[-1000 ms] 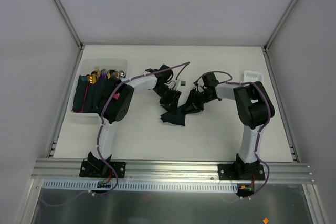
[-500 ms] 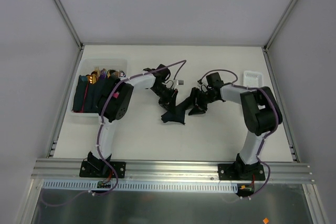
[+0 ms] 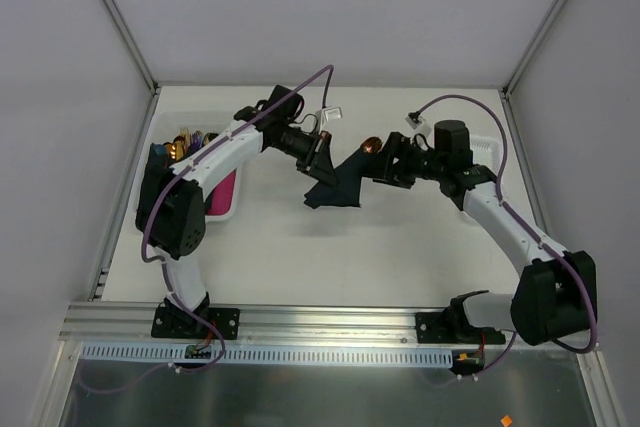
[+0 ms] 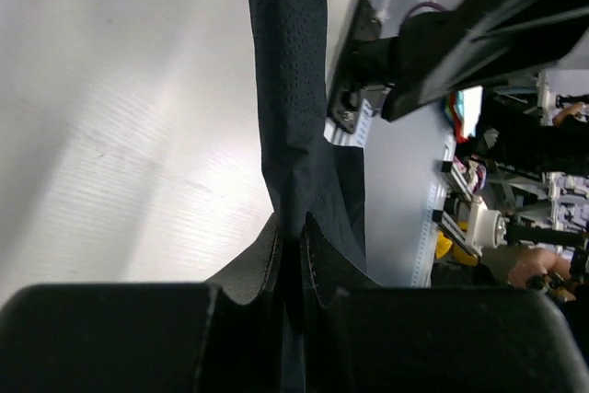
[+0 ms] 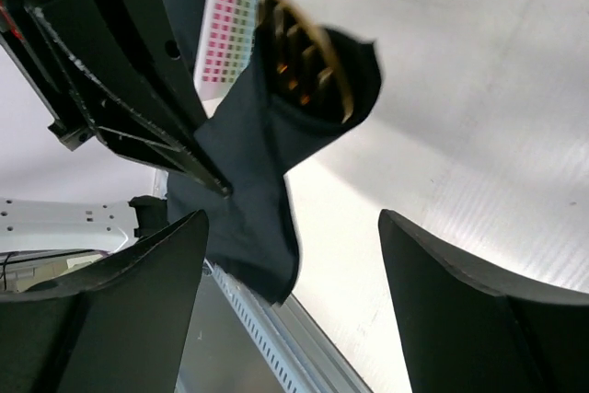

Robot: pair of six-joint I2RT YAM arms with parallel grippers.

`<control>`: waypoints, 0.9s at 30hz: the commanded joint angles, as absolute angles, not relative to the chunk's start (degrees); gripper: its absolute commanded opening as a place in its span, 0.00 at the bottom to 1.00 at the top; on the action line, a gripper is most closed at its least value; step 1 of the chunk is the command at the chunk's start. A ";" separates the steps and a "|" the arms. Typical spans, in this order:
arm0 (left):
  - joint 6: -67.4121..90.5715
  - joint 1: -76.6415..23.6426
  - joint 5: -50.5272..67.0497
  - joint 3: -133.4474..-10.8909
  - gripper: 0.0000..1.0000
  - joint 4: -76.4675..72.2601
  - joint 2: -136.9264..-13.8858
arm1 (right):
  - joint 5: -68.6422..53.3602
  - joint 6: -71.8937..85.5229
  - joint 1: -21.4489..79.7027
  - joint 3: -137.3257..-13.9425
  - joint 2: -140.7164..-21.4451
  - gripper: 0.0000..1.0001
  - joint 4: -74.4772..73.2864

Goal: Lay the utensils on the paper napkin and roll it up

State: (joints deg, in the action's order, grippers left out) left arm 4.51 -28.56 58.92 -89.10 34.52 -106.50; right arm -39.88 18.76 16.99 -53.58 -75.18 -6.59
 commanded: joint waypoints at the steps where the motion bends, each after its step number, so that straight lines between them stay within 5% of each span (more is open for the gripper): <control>1: 7.55 -29.09 67.58 -89.38 0.00 33.22 -101.70 | -42.54 21.35 16.96 -52.65 -71.37 0.79 -0.71; 19: 11.60 -31.02 73.82 -86.22 0.00 31.99 -94.92 | -42.98 25.40 21.79 -54.14 -66.18 0.80 5.71; 27: 11.87 -30.94 74.97 -85.61 0.00 31.73 -94.83 | -42.28 27.68 24.17 -52.91 -66.62 0.62 9.84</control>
State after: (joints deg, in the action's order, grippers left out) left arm 11.40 -30.44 71.20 -86.08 33.23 -98.08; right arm -42.41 26.33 23.75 -52.27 -67.05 4.93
